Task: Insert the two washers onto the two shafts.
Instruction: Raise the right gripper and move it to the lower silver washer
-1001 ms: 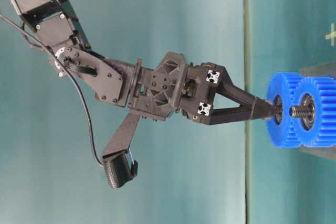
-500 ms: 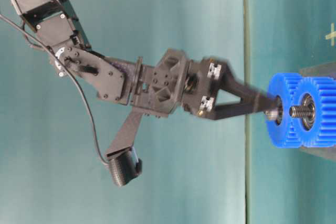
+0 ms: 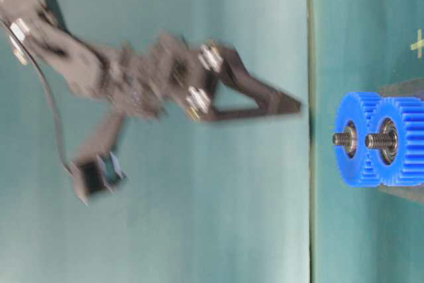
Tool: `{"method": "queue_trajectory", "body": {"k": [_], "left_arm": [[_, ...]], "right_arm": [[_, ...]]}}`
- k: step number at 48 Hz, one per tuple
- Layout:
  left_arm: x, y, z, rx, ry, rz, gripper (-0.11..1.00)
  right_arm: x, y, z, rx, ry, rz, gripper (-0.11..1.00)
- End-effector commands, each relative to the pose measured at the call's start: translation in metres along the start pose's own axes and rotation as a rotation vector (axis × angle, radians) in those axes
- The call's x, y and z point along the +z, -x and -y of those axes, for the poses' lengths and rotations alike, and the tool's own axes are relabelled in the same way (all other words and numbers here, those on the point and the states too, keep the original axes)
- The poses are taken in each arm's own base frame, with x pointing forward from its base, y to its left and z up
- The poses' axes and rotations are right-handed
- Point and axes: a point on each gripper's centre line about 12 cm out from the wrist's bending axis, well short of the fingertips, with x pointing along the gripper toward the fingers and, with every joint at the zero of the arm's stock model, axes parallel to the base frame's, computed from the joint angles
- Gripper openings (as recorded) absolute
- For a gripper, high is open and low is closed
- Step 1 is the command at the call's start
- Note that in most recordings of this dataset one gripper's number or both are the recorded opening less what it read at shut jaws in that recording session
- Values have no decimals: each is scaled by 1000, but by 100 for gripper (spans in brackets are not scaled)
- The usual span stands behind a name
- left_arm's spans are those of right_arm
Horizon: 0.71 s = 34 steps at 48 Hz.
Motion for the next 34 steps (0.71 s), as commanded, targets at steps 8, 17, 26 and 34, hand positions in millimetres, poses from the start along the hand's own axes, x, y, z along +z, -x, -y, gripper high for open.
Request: {"method": "queue_trajectory", "body": {"k": [8, 17, 26, 34], "left_arm": [[9, 0, 1, -2, 0, 23, 1], [10, 0, 1, -2, 0, 24, 1], [11, 0, 1, -2, -2, 28, 1], [10, 0, 1, -2, 1, 24, 1]], "right_arm": [[-38, 7, -32, 24, 29, 5, 78], [-59, -20, -43, 32, -27, 21, 78], [-68, -46, -50, 39, -65, 70, 78], [-77, -70, -55, 38, -54, 14, 77]]}}
